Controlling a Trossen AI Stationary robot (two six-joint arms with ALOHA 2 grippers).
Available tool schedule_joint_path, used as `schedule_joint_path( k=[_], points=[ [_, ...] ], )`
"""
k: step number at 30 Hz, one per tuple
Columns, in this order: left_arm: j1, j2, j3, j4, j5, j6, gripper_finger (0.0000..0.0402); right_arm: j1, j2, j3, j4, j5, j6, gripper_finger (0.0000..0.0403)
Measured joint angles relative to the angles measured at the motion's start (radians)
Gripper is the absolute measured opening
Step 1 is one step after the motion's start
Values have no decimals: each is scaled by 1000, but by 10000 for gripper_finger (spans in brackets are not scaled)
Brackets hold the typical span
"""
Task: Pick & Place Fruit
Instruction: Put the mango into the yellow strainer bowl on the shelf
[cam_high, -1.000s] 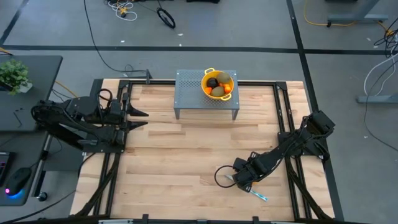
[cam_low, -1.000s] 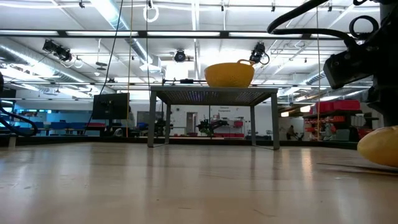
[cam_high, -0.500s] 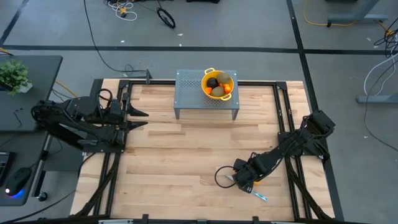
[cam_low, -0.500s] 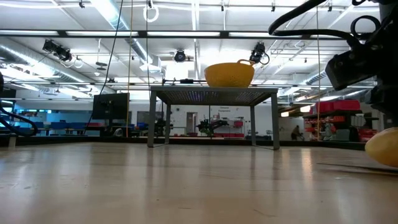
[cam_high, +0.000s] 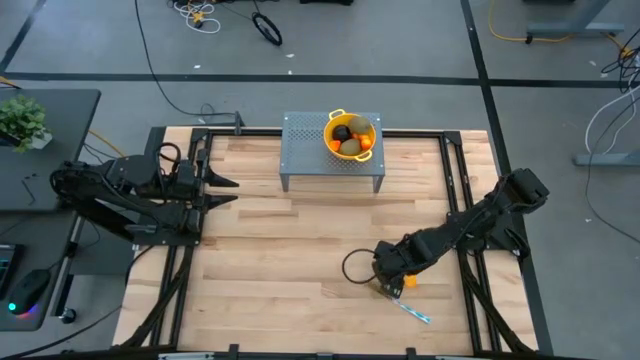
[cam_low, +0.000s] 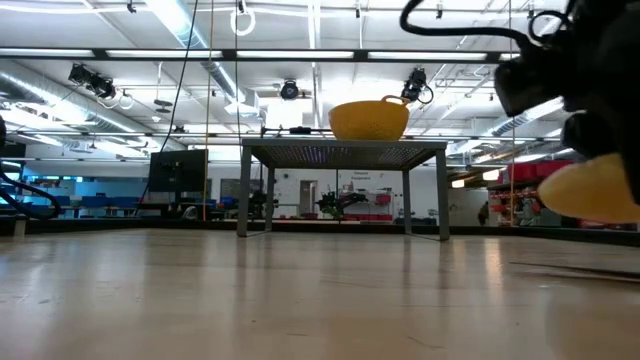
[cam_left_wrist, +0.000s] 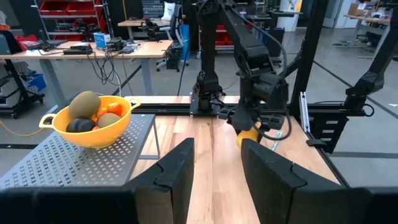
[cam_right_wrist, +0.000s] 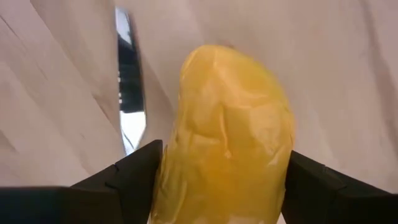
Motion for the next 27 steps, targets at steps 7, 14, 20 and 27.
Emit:
schedule_joint_path(
  k=[7,14,20,27],
  points=[
    [0,0,0,0,-18,3,141,-71,-58,0,-2,14,-44,275],
    [0,0,0,0,-19,1,141,-123,-82,0,-3,55,-81,275],
    [0,0,0,1,-19,0,141,-165,-82,0,-6,29,-107,275],
    [0,0,0,1,-26,0,141,-223,-84,33,-15,-8,-174,275]
  ],
)
